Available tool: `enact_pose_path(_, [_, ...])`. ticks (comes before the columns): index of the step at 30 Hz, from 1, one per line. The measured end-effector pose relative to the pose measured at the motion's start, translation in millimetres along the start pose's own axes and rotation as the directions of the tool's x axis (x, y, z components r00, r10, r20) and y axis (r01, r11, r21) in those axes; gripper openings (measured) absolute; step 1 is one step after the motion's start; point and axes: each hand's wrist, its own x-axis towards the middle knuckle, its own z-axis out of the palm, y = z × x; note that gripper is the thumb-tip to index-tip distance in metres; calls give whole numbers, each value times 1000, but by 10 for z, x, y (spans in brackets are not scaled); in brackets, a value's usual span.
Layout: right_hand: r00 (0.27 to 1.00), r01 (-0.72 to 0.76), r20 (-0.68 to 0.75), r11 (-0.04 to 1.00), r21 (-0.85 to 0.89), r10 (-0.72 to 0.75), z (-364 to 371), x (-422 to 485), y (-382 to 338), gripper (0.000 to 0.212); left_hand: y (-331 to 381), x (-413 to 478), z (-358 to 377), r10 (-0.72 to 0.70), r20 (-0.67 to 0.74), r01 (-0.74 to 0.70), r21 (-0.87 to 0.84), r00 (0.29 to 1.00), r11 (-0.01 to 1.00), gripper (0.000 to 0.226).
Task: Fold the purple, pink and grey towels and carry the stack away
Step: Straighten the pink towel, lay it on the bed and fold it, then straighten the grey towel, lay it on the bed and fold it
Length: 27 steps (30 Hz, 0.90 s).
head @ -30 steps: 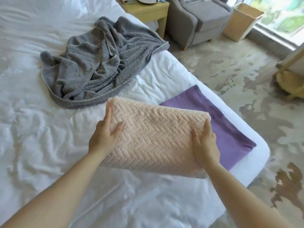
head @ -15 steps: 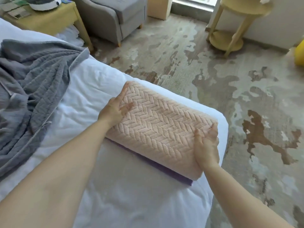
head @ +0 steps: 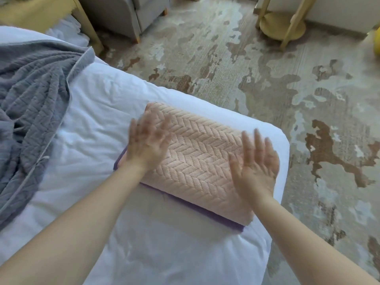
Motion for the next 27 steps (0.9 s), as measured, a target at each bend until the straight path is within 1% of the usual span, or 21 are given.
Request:
enact_pose_path(1, [994,101,42,991,-86,-98,15,25,-64,65,97,-22,32,141,49,-143,49,989,988,56])
enact_pose_path(2, [980,180,106,974,-141,-166,55,47,-115,67,174,-36,76,215,126,-225,72,968,972,58])
enact_pose_path(3, [965,229,171,960,-164,-201,112,64,-145,70,220,-51,140,225,190,-243,75,956,967,59])
enact_pose_path(4, [953,244,221,956,-164,-205,177,79,-151,73,229,-60,210,203,232,-225,69,951,972,60])
enact_pose_path(6, [949,224,258,963,-151,-180,317,114,-104,76,185,-61,348,153,251,-181,92,956,979,64])
enact_pose_path(12, [964,204,217,953,-223,-155,634,111,-33,78,115,-73,660,129,257,-178,177,958,968,65])
enact_pose_path(17, [963,211,213,953,-218,-164,813,170,6,78,41,-65,840,122,248,-165,158,961,974,64])
enact_pose_path(21, [963,221,209,939,-262,-169,856,183,7,78,39,-47,896,99,286,-151,166,953,975,64])
enact_pose_path(24, [952,232,263,933,-275,-159,801,233,-25,79,57,15,828,56,356,-127,178,933,976,63])
enact_pose_path(27, [939,232,307,943,-239,-153,653,236,-27,79,159,32,643,31,441,-119,173,897,978,63])
